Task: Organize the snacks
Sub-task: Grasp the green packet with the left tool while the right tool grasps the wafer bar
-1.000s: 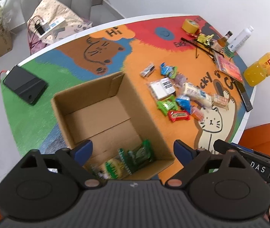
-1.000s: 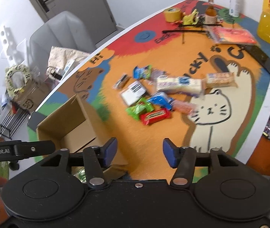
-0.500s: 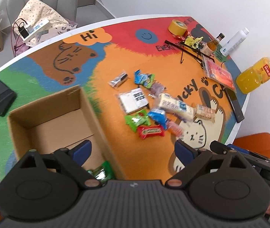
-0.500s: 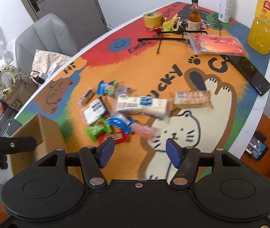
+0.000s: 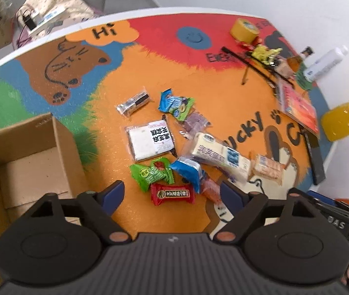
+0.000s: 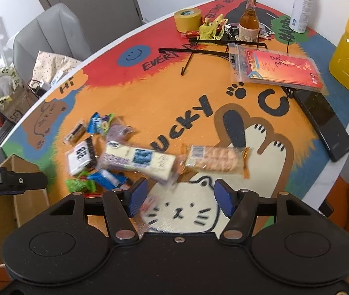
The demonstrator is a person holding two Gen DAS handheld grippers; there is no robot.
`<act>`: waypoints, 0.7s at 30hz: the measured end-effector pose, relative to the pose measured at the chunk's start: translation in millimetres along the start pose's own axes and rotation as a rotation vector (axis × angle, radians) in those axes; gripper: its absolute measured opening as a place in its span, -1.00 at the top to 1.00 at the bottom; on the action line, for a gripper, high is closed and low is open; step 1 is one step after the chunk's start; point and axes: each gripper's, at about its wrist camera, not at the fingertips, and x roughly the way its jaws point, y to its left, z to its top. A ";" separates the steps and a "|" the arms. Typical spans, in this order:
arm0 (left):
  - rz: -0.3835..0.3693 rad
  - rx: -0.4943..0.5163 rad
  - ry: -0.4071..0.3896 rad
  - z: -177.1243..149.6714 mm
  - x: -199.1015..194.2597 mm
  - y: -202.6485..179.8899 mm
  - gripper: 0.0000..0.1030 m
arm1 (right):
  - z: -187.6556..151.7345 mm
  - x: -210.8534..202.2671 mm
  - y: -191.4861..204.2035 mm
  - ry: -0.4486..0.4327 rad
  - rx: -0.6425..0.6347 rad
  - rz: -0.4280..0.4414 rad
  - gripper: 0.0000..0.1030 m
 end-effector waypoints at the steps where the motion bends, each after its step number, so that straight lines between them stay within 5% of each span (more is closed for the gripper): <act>1: 0.006 -0.010 0.006 0.9 4.7 -0.6 -0.55 | 3.1 3.7 -3.7 0.007 -0.008 0.005 -0.19; 10: 0.122 -0.084 0.060 6.2 52.8 -1.7 -0.09 | 26.6 35.9 -25.1 0.063 -0.104 0.027 -0.15; 21: 0.165 -0.175 0.075 6.7 83.9 9.3 -0.08 | 33.9 68.8 -37.0 0.112 -0.214 0.043 -0.06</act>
